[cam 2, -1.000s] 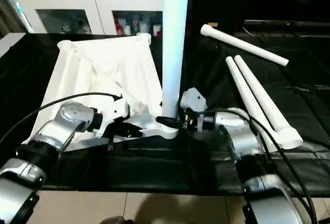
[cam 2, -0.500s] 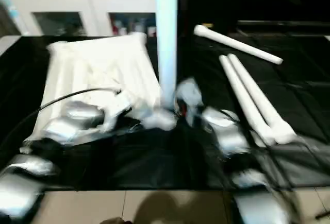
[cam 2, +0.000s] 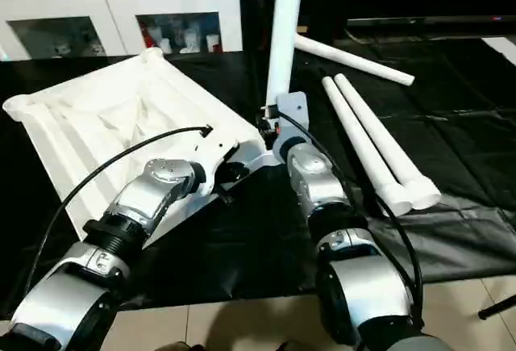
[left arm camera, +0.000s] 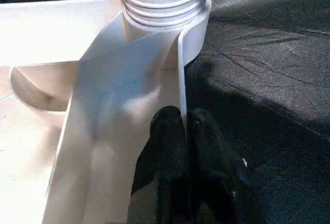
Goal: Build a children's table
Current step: Rotate leg to tighten
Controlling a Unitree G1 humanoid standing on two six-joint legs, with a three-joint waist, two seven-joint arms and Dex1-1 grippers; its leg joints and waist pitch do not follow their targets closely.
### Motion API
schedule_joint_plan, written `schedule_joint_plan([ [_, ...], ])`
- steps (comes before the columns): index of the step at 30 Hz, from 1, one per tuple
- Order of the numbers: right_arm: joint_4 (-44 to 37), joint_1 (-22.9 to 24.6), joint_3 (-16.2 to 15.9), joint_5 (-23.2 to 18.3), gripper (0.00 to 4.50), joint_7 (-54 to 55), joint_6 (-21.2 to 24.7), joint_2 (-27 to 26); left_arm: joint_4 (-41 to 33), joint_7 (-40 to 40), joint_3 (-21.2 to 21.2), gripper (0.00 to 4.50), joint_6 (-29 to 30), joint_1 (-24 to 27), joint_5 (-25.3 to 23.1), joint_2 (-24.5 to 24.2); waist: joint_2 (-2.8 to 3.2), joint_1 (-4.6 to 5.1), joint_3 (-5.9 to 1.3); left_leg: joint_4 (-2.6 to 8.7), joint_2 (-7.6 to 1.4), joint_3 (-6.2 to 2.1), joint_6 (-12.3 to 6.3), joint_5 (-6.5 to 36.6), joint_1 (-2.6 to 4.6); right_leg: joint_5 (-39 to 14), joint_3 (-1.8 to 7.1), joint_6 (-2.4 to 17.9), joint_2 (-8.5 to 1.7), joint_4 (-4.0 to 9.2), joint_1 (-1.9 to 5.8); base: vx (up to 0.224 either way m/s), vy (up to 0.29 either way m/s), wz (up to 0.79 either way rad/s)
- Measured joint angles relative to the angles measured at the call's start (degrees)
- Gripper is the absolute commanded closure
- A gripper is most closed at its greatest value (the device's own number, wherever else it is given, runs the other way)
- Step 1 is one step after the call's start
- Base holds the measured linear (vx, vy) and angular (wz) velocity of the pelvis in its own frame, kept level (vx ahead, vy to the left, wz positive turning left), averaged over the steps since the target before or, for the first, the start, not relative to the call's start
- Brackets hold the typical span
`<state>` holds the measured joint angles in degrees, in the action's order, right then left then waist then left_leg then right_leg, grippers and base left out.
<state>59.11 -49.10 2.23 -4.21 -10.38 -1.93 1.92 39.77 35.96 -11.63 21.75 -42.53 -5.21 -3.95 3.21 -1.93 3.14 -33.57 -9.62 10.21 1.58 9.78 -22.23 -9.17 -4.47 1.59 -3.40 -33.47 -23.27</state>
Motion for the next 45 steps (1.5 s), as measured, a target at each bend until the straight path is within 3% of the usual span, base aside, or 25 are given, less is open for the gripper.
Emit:
schedule_joint_plan([
  [15,0.6,0.0,0.3,0.6,2.59,-0.3,-0.9,-0.2,0.0,0.0,0.2,4.50,0.3,0.0,0.1,0.0,0.01,-0.02,0.01,-0.01,0.00,0.00,0.01,0.0,0.02,0.0,0.00,0.1,0.00,0.00,0.02,0.000,0.000,0.00],
  [19,-0.9,1.7,-0.5,1.6,2.59,-5.7,-2.4,0.7,0.0,3.7,-0.2,4.50,-1.2,0.3,0.7,-2.4,0.01,-0.06,0.01,0.02,-0.01,0.00,0.01,0.0,0.03,0.0,-0.02,0.1,0.00,0.00,0.01,0.000,0.000,0.00],
  [24,-7.3,7.3,-2.6,-0.1,2.59,-21.9,-3.7,4.9,0.0,12.5,-1.7,4.50,-7.3,2.0,1.1,-8.1,0.02,-1.27,0.01,-0.04,-0.04,-0.01,0.00,0.0,0.03,0.0,-0.06,0.1,0.00,0.01,0.07,0.000,0.000,0.00],
  [35,-16.4,13.6,-6.0,-4.6,2.59,-48.0,-2.0,13.4,-0.8,28.5,-3.4,4.50,-13.8,4.2,3.6,-14.5,0.00,-3.72,0.01,-0.13,-0.06,-0.01,0.01,0.0,0.07,0.1,-0.08,0.1,-0.01,0.00,0.17,0.000,0.000,0.00],
  [45,-17.8,13.8,-6.9,-4.9,2.59,-52.5,-0.7,14.8,-0.7,31.3,-4.4,4.50,-15.9,4.2,3.6,-15.7,0.00,-4.32,0.01,-0.16,-0.07,-0.01,0.01,0.0,0.05,0.1,-0.08,0.1,-0.02,0.00,0.17,0.000,0.000,0.00],
])
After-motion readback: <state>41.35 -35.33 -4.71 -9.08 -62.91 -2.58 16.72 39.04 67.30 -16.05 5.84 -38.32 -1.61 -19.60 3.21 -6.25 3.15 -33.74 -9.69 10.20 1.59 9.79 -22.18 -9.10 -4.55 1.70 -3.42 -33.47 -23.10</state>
